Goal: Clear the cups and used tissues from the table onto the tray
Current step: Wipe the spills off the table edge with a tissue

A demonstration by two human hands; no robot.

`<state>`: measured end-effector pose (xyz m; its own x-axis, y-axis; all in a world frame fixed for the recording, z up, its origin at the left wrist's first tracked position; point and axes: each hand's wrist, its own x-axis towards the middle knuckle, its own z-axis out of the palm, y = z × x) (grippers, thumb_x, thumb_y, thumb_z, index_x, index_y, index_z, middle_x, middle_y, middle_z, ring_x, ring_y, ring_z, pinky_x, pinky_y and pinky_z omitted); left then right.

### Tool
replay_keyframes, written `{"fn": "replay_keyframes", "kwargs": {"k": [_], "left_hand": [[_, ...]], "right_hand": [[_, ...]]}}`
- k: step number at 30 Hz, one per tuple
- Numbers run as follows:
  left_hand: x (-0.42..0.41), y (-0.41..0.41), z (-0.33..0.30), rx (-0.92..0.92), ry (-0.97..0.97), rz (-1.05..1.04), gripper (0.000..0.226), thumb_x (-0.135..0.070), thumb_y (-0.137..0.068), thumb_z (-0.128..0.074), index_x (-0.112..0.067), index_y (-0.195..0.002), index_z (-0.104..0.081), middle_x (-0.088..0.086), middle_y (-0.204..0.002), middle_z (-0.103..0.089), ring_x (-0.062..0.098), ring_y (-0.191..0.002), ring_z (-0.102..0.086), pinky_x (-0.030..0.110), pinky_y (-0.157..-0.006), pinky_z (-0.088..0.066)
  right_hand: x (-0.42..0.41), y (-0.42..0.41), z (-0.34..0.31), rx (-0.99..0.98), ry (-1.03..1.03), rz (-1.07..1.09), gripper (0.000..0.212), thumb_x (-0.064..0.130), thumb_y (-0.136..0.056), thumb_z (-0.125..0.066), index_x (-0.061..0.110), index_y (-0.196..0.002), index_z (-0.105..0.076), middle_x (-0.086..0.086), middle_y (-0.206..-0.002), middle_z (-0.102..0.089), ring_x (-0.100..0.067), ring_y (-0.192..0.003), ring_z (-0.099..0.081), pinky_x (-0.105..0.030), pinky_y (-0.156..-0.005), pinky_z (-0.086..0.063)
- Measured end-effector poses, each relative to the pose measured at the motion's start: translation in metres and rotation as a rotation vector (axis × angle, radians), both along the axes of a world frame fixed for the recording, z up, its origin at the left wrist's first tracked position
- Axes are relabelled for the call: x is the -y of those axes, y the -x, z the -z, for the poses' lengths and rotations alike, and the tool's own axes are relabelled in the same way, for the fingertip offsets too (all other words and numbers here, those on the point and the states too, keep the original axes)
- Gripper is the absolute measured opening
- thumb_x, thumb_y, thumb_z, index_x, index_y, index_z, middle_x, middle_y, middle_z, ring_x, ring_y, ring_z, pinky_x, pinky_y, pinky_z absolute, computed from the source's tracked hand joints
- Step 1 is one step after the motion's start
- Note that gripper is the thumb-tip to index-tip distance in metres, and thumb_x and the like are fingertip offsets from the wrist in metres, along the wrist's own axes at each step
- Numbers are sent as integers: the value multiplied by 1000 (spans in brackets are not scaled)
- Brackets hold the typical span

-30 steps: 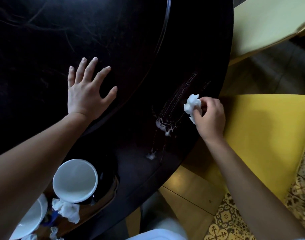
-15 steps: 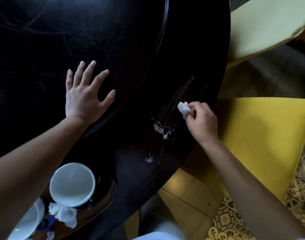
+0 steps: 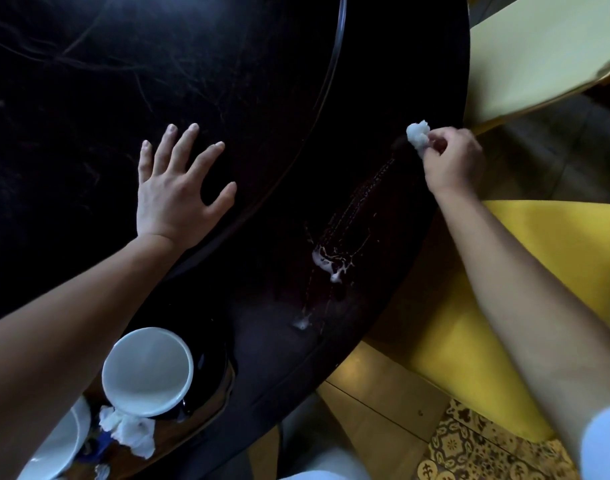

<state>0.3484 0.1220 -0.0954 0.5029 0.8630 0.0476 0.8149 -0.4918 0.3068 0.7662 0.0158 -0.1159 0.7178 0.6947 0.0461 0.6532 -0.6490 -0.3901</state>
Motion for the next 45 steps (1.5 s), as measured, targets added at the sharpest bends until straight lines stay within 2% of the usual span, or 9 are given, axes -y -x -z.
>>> {"fn": "replay_keyframes", "kwargs": {"k": [9,13,17,20,23,28,33,40,45], "left_hand": [[1,0,-1,17,5,-1,62,-59,-96,-49,-32,-151,-44,4,-168,-26,26,-158,-11,54,-127,-3],[1,0,-1,15,10,-1,61,-57,-96,-52,-32,-152,-44,3,-168,-25,26,-159,-10,54,-127,-2],[1,-1,-1,15,10,-7,60,-55,-97,-56,-32,-152,-44,3,-168,-25,26,-159,-10,53,-127,-2],[1,0,-1,14,10,-3,61,-57,-97,-53,-32,-151,-44,3,-168,-25,26,-158,-10,54,-127,-2],[0,-1,-2,-1,18,-8,60,-55,-97,-55,-32,-152,-43,3,-169,-24,25,-159,-9,53,-127,-1],[0,0,0,-6,6,-5,61,-56,-97,-53,-32,-152,-43,2,-169,-24,25,-159,-9,54,-127,-3],[1,-2,0,-1,0,-8,61,-56,-96,-54,-32,-151,-44,2,-168,-25,26,-158,-11,54,-127,-3],[0,-4,-2,3,13,-14,60,-56,-97,-54,-32,-151,-44,2,-168,-25,25,-159,-9,55,-127,-4],[0,-6,-3,-1,21,-17,60,-55,-97,-55,-32,-152,-43,2,-169,-24,25,-159,-9,54,-127,-2]], "right_hand": [[66,99,-9,-102,0,-132,20,11,-80,-70,15,-100,-72,-11,-99,-69,-33,-89,-66,-36,-75,-49],[94,144,-14,-254,38,-271,18,15,-83,-74,16,-101,-72,-2,-101,-69,-19,-89,-65,-25,-74,-49],[78,124,-23,-369,-127,-142,17,16,-81,-73,19,-97,-73,4,-94,-71,-10,-85,-65,-5,-76,-41],[33,74,-26,-327,-229,-15,19,22,-82,-71,20,-101,-73,6,-92,-71,-6,-83,-63,-11,-76,-46],[-9,33,-21,-203,-172,3,25,25,-82,-66,18,-104,-73,-3,-103,-73,-20,-95,-68,-30,-86,-53],[-20,23,-8,-92,2,-49,27,16,-89,-63,17,-115,-71,-12,-117,-67,-29,-107,-64,-30,-85,-47],[16,73,-4,-150,-14,-195,25,19,-85,-65,14,-108,-73,-13,-109,-67,-34,-99,-66,-37,-82,-52],[94,162,-13,-300,65,-423,22,18,-87,-68,22,-109,-71,2,-107,-64,-19,-94,-66,-34,-80,-54],[100,155,-22,-404,-50,-366,24,7,-85,-69,17,-106,-73,2,-105,-67,-12,-93,-64,-12,-84,-46]]}}
